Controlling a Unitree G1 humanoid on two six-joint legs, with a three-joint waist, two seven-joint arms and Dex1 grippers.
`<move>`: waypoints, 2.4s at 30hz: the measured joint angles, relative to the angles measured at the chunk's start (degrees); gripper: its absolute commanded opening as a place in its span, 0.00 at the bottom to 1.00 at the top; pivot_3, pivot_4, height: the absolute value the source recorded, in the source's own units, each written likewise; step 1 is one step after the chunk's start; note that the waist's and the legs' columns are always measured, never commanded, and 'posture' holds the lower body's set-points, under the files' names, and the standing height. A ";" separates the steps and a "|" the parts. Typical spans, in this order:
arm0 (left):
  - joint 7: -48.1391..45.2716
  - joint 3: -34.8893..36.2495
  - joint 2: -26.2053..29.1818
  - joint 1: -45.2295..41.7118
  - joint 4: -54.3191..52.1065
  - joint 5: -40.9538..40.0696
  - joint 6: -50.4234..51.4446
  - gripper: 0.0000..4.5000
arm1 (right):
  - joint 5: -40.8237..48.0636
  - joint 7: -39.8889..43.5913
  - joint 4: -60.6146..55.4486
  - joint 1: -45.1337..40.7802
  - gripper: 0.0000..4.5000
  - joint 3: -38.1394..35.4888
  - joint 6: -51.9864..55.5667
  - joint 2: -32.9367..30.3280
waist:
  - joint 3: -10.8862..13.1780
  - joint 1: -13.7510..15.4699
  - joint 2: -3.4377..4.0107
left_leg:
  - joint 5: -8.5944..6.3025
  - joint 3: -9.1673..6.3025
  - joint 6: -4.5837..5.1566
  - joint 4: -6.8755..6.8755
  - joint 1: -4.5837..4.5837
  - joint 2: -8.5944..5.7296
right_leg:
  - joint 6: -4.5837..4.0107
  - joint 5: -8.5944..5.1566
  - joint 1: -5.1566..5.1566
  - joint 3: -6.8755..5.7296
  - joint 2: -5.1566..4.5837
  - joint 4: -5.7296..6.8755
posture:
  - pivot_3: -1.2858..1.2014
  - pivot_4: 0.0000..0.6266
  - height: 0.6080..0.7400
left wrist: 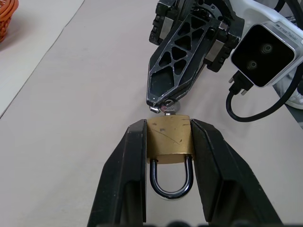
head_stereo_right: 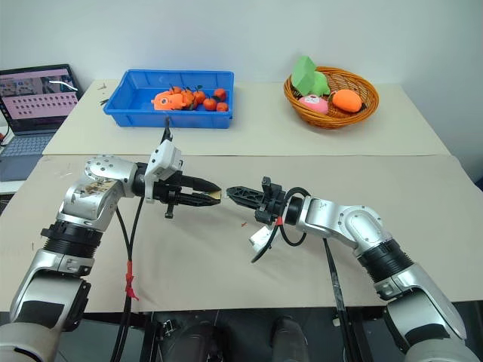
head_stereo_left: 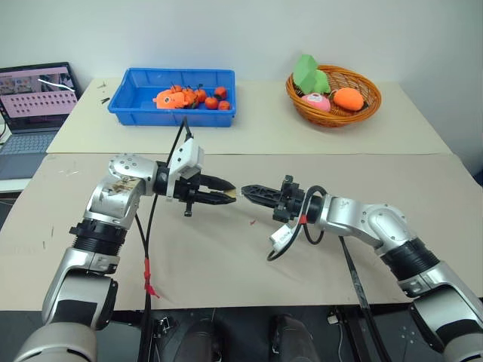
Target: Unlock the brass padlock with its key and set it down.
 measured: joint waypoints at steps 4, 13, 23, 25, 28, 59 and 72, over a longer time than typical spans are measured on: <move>0.04 0.00 0.01 0.00 0.00 0.00 0.02 0.19 | 0.00 0.00 0.00 0.00 0.37 0.00 0.00 0.04 | 0.00 0.02 0.00 | 0.00 0.00 0.00 0.00 0.00 0.00 | 0.00 0.00 0.00 0.00 0.00 0.00 | 0.52 0.24 0.57; 0.07 0.00 0.03 0.00 0.00 0.00 0.02 0.19 | 0.00 0.16 -0.26 0.32 0.37 0.00 0.00 0.04 | 0.00 0.02 0.00 | 0.00 0.00 0.00 0.00 0.00 0.00 | 0.00 0.00 0.00 0.00 0.00 0.00 | 0.52 0.24 0.57; 0.28 0.00 0.02 0.00 0.00 0.00 0.02 0.19 | 0.03 1.19 -1.31 1.55 0.37 0.00 0.00 0.04 | 0.00 0.00 0.00 | 0.00 0.00 0.00 0.01 0.01 0.00 | -0.01 0.00 0.00 0.01 0.00 0.02 | 0.52 0.24 0.57; 0.28 0.00 0.02 0.00 0.00 0.00 0.02 0.19 | 0.03 1.20 -1.31 1.57 0.37 0.00 0.00 0.04 | 0.00 0.01 0.00 | 0.00 0.00 0.00 0.01 0.01 0.00 | 0.00 0.00 0.00 0.01 0.00 0.01 | 0.52 0.24 0.57; 0.29 0.00 0.02 0.00 0.00 -0.01 0.02 0.19 | 0.03 1.20 -1.31 1.57 0.37 0.00 0.00 0.04 | 0.00 0.02 0.00 | 0.00 0.00 0.00 0.01 0.01 0.00 | -0.01 0.00 0.00 0.00 0.00 0.01 | 0.52 0.24 0.57; 0.34 -0.02 0.05 0.00 0.04 0.07 0.08 0.19 | 6.61 6.31 -1.62 1.56 0.01 -0.40 -0.19 0.31 | 0.00 0.00 0.00 | 0.00 0.00 0.00 0.01 0.01 0.00 | -0.01 0.01 0.00 0.00 0.00 0.01 | 0.52 0.24 0.57; 1.10 0.63 0.88 0.01 0.12 0.18 0.07 0.19 | 28.33 24.88 -0.12 1.84 0.01 -0.82 3.59 4.12 | 0.00 0.00 0.00 | 0.00 -0.03 0.01 0.02 0.02 0.00 | -0.04 0.03 0.02 0.00 0.00 0.02 | 0.52 0.24 0.57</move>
